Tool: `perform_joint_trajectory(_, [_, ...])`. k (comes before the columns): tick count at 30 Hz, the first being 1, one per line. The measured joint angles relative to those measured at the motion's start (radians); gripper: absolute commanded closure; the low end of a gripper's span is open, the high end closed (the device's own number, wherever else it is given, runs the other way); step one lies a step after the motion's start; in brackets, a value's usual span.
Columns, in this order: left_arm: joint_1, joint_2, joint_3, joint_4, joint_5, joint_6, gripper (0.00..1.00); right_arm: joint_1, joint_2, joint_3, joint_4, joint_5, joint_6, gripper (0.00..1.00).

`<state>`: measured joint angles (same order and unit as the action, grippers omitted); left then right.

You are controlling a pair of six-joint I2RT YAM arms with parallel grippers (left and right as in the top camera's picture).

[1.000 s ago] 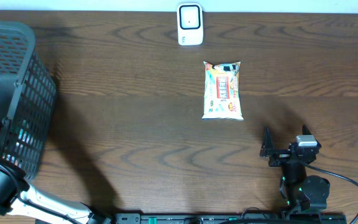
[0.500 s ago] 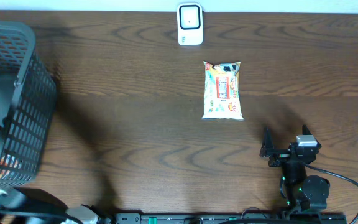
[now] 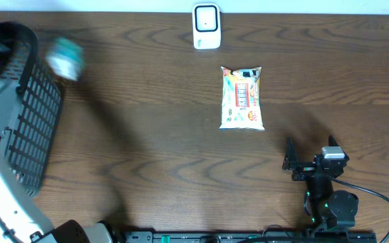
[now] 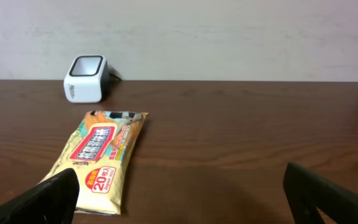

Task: Scan the item barcode
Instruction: 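Lift the green pack out and carry it toward the white scanner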

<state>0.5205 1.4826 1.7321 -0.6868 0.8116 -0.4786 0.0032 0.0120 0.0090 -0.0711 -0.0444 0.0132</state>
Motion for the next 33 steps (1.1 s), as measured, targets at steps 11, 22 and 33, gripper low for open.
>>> perform_joint_trajectory(11, [-0.504,0.1,-0.008,-0.095,-0.36,0.018,0.93,0.0,0.0,0.0,0.0,0.0,0.0,0.01])
perform_joint_trajectory(22, [-0.672,0.22,-0.008,-0.153,-0.58,0.068,0.71,0.0,0.0,0.0,0.0,0.0,0.0,0.01])
perform_joint_trajectory(33, [-0.824,0.419,-0.009,-0.354,-0.605,0.072,0.6,0.0,0.0,0.0,0.0,0.0,0.0,0.01])
